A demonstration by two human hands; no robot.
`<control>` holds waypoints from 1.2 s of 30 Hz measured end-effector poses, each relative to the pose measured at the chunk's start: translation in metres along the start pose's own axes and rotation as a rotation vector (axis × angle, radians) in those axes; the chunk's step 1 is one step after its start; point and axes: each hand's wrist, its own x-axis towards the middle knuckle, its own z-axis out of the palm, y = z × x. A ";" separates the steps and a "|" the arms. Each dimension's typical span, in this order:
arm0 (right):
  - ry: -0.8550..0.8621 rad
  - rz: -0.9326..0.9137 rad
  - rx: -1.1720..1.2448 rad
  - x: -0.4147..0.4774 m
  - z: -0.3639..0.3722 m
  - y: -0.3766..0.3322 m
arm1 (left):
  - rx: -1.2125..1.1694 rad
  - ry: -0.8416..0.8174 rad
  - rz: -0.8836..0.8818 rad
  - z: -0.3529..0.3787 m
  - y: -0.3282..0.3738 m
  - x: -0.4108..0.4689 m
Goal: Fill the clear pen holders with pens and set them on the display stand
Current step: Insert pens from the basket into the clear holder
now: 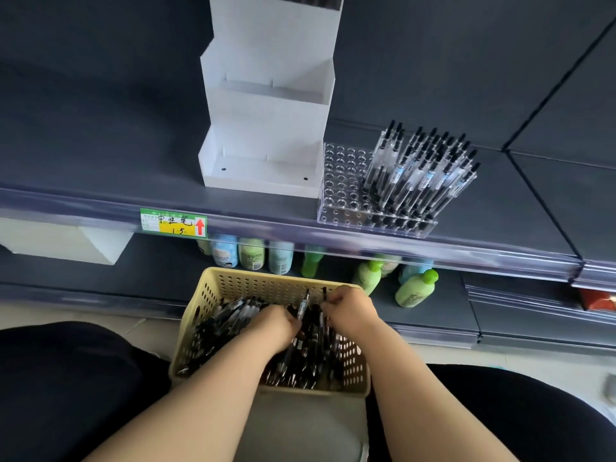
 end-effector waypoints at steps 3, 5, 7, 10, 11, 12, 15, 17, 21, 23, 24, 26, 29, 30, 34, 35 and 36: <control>0.034 -0.071 0.055 -0.014 -0.006 -0.003 | -0.176 0.121 0.153 -0.012 -0.004 -0.016; 0.069 -0.100 0.096 -0.022 -0.010 -0.008 | -0.236 0.193 0.251 -0.021 -0.003 -0.030; 0.115 -0.118 0.169 -0.029 -0.015 -0.014 | -0.314 0.261 0.320 -0.029 0.002 -0.043; 0.202 -0.169 0.279 -0.043 -0.031 -0.027 | -0.446 0.316 0.438 -0.042 0.010 -0.063; 0.233 -0.200 0.290 -0.046 -0.037 -0.032 | -0.476 0.325 0.472 -0.046 0.013 -0.068; 0.263 -0.232 0.296 -0.050 -0.044 -0.037 | -0.495 0.334 0.504 -0.052 0.017 -0.073; 0.351 -0.351 0.337 -0.061 -0.072 -0.055 | -0.551 0.378 0.591 -0.072 0.029 -0.084; 0.405 -0.428 0.377 -0.070 -0.095 -0.069 | -0.599 0.389 0.617 -0.089 0.039 -0.088; 0.571 -0.527 0.405 -0.077 -0.144 -0.095 | -0.658 0.413 0.699 -0.127 0.064 -0.092; 0.650 -0.533 0.367 -0.071 -0.165 -0.105 | -0.665 0.443 0.748 -0.142 0.077 -0.089; 0.670 -0.537 0.349 -0.067 -0.174 -0.110 | -0.660 0.456 0.770 -0.148 0.083 -0.086; 0.700 -0.552 0.296 -0.061 -0.188 -0.120 | -0.664 0.479 0.805 -0.156 0.094 -0.081; 0.798 -0.562 0.259 -0.055 -0.202 -0.126 | -0.681 0.494 0.840 -0.165 0.105 -0.070; 0.824 -0.559 0.273 -0.054 -0.204 -0.125 | -0.683 0.494 0.848 -0.167 0.108 -0.066; 0.864 -0.547 0.298 -0.052 -0.204 -0.117 | -0.720 0.501 0.852 -0.171 0.114 -0.057; 0.864 -0.546 0.298 -0.052 -0.204 -0.116 | -0.726 0.500 0.857 -0.172 0.116 -0.057; 0.865 -0.546 0.298 -0.052 -0.204 -0.114 | -0.734 0.498 0.869 -0.173 0.118 -0.057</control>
